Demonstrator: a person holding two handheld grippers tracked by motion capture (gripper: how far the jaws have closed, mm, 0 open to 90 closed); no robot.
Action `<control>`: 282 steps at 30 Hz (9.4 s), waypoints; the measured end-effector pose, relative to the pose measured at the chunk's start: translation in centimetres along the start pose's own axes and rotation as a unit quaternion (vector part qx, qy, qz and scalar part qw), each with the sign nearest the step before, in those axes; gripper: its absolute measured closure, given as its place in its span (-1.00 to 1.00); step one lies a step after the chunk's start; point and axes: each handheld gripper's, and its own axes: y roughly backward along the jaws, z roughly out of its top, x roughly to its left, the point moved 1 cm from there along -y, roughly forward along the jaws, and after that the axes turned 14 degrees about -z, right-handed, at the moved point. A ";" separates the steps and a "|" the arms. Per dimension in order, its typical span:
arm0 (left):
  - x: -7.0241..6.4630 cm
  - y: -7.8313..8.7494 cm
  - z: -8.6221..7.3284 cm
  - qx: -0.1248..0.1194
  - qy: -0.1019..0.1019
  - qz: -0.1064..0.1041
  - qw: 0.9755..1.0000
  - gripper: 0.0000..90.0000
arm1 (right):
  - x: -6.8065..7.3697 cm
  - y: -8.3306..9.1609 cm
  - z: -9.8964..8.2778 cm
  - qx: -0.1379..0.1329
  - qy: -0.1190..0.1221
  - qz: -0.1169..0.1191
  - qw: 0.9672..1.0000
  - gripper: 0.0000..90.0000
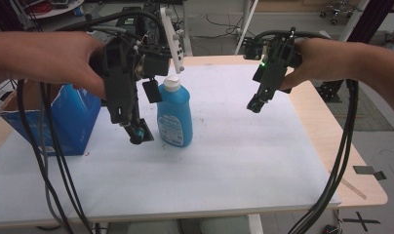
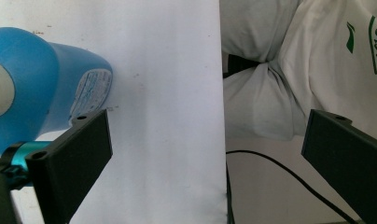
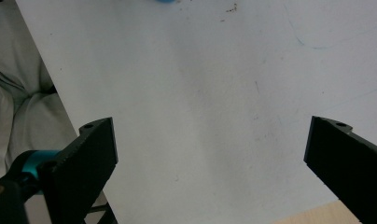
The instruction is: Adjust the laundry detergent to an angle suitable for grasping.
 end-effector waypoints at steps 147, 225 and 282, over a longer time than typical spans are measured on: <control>0.1 1.6 -5.2 -0.025 0.030 0.023 0.999 -0.96 | 7.6 -11.9 5.9 -0.358 -0.189 -0.004 0.915 -0.65; 2.1 1.3 -6.6 -0.044 0.048 0.015 0.998 -0.96 | 4.7 -8.0 4.4 -0.352 -0.062 -0.001 0.934 0.01; 3.9 1.0 -7.1 -0.044 0.078 0.015 0.996 -0.96 | 0.8 -10.9 6.5 -0.387 0.055 0.100 0.915 0.01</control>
